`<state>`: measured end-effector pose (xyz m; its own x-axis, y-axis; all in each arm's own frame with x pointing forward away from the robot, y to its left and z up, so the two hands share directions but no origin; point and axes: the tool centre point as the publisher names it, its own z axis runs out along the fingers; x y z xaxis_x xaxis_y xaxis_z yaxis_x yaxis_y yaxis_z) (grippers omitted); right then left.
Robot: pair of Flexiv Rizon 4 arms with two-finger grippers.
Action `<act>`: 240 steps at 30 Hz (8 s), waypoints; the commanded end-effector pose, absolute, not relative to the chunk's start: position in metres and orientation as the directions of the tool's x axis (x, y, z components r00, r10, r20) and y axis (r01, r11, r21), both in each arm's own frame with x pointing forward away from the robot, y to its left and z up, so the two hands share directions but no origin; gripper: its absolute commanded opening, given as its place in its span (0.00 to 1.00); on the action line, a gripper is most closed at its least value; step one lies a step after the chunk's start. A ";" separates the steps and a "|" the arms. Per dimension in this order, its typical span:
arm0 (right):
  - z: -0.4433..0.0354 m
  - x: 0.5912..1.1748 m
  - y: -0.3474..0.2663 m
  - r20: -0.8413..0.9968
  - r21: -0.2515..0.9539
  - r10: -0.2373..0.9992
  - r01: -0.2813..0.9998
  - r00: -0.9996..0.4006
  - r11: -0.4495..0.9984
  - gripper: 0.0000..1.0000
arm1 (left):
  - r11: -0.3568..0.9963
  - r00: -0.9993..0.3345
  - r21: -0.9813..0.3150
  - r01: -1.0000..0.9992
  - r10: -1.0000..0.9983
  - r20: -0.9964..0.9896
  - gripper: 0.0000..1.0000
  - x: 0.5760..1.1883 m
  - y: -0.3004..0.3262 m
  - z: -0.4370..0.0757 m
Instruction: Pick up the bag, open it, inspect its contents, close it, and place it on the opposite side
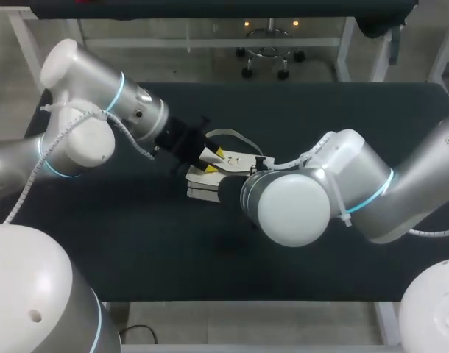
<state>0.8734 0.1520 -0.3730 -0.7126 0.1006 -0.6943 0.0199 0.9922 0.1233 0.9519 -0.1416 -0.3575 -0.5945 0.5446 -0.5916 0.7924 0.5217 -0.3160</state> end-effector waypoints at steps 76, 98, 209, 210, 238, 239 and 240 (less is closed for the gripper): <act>-0.377 0.870 0.150 -0.707 0.165 0.102 -0.022 -0.700 0.986 0.00 | 0.699 -0.888 -0.558 0.448 0.274 -0.370 0.66 1.023 -0.161 -0.366; -0.377 0.870 0.150 -0.707 0.165 0.102 -0.022 -0.700 0.986 0.00 | 0.709 -0.895 -0.553 0.438 0.289 -0.339 0.00 1.026 -0.163 -0.370; -0.259 0.926 0.168 -0.654 0.146 0.088 -0.012 -0.751 0.989 0.00 | 0.721 -0.983 -0.671 0.172 0.077 -0.169 0.00 0.974 -0.135 -0.258; -0.260 0.928 0.168 -0.654 0.145 0.087 -0.012 -0.751 0.989 0.00 | 0.722 -0.982 -0.670 0.173 0.074 -0.173 0.00 0.972 -0.134 -0.257; -0.290 0.933 0.160 -0.656 0.100 0.064 -0.002 -0.752 0.995 0.00 | 0.686 -0.993 -0.718 0.116 0.054 -0.109 0.00 0.967 -0.132 -0.244; -0.291 0.931 0.161 -0.655 0.099 0.061 -0.006 -0.753 0.995 0.00 | 0.684 -0.993 -0.721 0.114 0.051 -0.109 0.00 0.967 -0.132 -0.244; -0.292 0.929 0.161 -0.655 0.097 0.057 -0.009 -0.754 0.995 0.00 | 0.683 -0.993 -0.722 0.113 0.048 -0.110 0.00 0.967 -0.132 -0.243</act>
<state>0.9328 0.1612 -0.2896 -0.7561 0.0596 -0.6518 -0.0069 0.9951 0.0989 0.9686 -0.1331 -0.2445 -0.9930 0.0527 -0.1057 0.1128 0.6873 -0.7176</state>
